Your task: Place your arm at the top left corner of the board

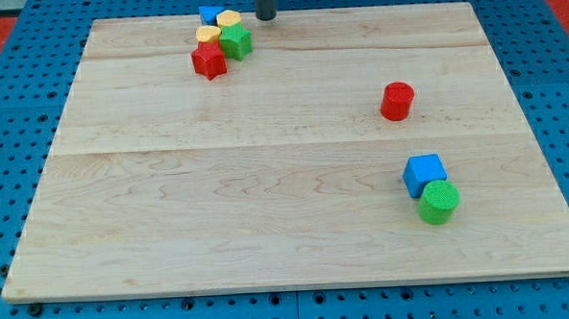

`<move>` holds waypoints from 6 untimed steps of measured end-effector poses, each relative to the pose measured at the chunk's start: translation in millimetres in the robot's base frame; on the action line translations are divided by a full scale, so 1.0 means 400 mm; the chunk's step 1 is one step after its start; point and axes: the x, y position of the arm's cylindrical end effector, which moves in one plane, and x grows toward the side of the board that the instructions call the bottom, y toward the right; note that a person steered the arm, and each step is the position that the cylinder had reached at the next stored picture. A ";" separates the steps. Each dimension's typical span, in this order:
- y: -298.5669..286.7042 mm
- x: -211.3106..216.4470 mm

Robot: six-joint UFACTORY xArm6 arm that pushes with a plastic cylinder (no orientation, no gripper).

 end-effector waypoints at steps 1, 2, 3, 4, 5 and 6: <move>0.059 0.292; -0.146 0.547; -0.497 0.556; -0.756 0.407; -0.698 0.203; -0.592 0.069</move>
